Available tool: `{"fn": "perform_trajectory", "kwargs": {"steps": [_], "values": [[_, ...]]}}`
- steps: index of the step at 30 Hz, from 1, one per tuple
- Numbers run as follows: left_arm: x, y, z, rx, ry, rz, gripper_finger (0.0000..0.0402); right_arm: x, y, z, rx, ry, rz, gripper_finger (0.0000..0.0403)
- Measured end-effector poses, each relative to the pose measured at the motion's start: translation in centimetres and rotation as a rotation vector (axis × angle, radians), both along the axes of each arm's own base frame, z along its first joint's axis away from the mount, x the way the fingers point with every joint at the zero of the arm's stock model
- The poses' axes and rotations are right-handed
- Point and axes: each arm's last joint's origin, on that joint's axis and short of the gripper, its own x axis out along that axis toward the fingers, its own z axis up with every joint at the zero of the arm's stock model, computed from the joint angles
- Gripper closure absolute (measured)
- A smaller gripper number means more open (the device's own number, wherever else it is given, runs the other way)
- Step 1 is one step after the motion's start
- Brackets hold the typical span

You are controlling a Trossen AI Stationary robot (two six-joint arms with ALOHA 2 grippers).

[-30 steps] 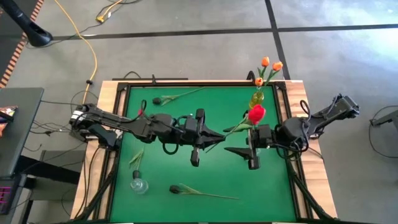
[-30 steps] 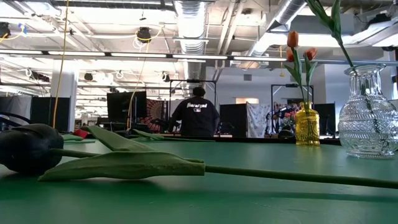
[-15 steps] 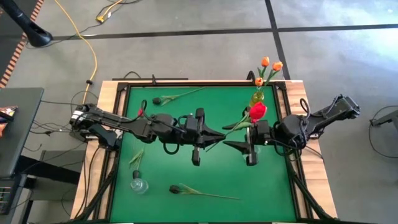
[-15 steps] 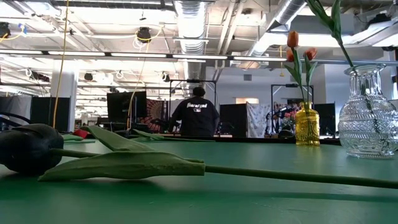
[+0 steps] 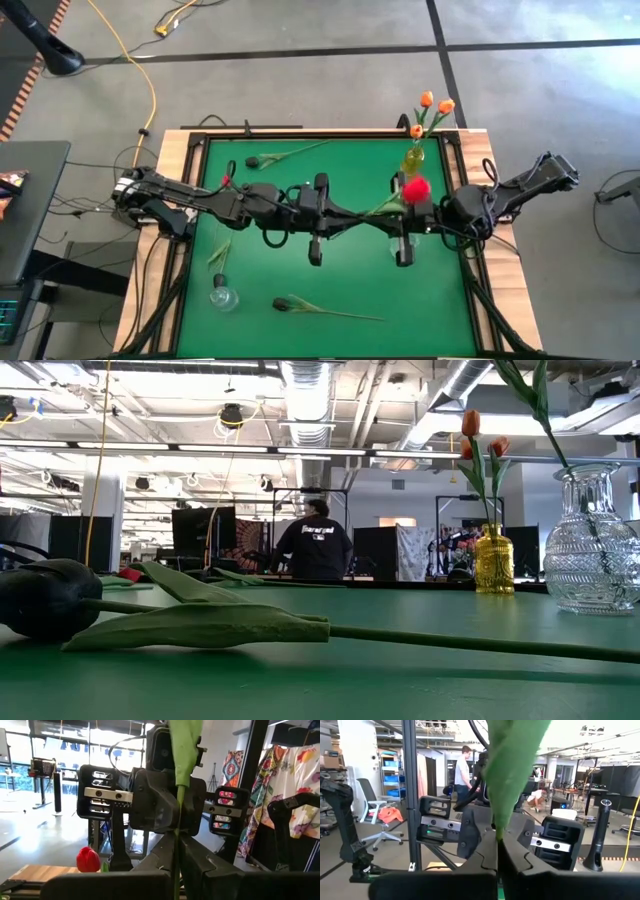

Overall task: Sort flowers into vase by color
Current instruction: Put the bottom red tulip into the top transparent flower vase

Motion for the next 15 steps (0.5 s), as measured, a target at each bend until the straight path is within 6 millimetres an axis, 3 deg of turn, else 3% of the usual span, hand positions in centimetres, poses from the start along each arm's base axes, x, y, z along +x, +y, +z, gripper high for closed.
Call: {"fn": "perform_trajectory", "kwargs": {"steps": [4,9,15], "values": [[0.0,0.0,0.0,0.054,0.001,0.005,0.0371,0.0,0.0,0.0,0.011,0.001,0.002,0.038],[-0.3,0.1,0.2,0.096,0.004,0.011,0.0305,-0.5,-0.2,0.3,0.05,0.002,0.006,0.0378],[-2.1,1.6,1.3,0.062,0.074,0.04,0.0234,-2.3,-0.8,1.4,0.103,0.167,0.025,0.0378]]}}
